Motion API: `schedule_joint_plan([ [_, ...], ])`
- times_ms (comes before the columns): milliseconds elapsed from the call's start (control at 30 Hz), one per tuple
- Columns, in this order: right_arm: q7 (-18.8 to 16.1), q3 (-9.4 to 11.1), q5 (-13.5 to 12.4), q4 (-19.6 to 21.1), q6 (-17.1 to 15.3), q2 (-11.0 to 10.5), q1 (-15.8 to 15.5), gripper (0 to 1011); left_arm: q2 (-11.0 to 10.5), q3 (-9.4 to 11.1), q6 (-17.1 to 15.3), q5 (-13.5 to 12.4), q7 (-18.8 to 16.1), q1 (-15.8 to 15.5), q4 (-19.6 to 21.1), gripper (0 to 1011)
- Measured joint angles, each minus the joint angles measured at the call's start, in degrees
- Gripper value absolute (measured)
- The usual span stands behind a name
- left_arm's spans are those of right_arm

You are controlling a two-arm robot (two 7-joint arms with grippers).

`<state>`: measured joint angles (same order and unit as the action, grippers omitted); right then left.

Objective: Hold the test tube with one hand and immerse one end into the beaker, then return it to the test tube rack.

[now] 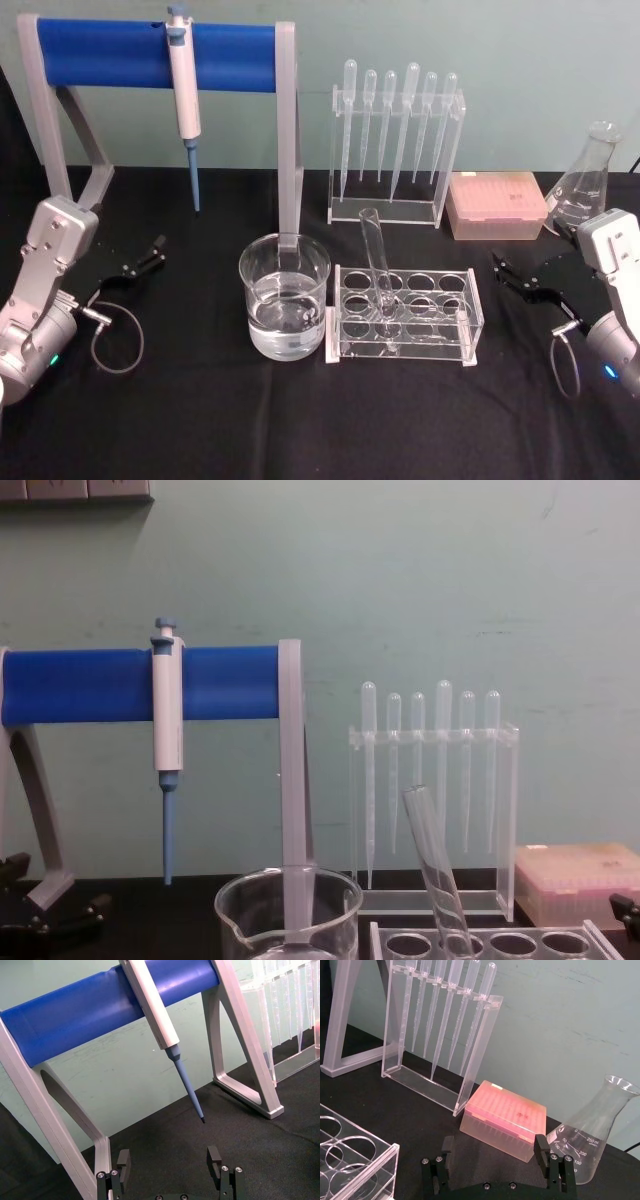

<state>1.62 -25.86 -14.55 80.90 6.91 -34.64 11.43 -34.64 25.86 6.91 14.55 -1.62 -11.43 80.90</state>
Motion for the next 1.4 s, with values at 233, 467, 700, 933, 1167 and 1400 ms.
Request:
schedule_joint_plan([
  [233, 0.0, 0.0, 0.0, 0.0, 0.0, 0.0, 0.0, 1002, 0.0, 0.0, 0.0, 0.0, 0.0, 0.0, 0.0, 1000],
  [467, 0.0, 0.0, 0.0, 0.0, 0.0, 0.0, 0.0, 1002, 0.0, 0.0, 0.0, 0.0, 0.0, 0.0, 0.0, 1000],
  [700, 0.0, 0.0, 0.0, 0.0, 0.0, 0.0, 0.0, 1002, 0.0, 0.0, 0.0, 0.0, 0.0, 0.0, 0.0, 1000],
  [933, 0.0, 0.0, 0.0, 0.0, 0.0, 0.0, 0.0, 1002, 0.0, 0.0, 0.0, 0.0, 0.0, 0.0, 0.0, 1000],
  [1167, 0.0, 0.0, 0.0, 0.0, 0.0, 0.0, 0.0, 1002, 0.0, 0.0, 0.0, 0.0, 0.0, 0.0, 0.0, 1000],
  [1400, 0.33, 2.0, 0.77, 3.69, 0.44, -1.41, -2.85, 1002, 0.0, 0.0, 0.0, 0.0, 0.0, 0.0, 0.0, 1000],
])
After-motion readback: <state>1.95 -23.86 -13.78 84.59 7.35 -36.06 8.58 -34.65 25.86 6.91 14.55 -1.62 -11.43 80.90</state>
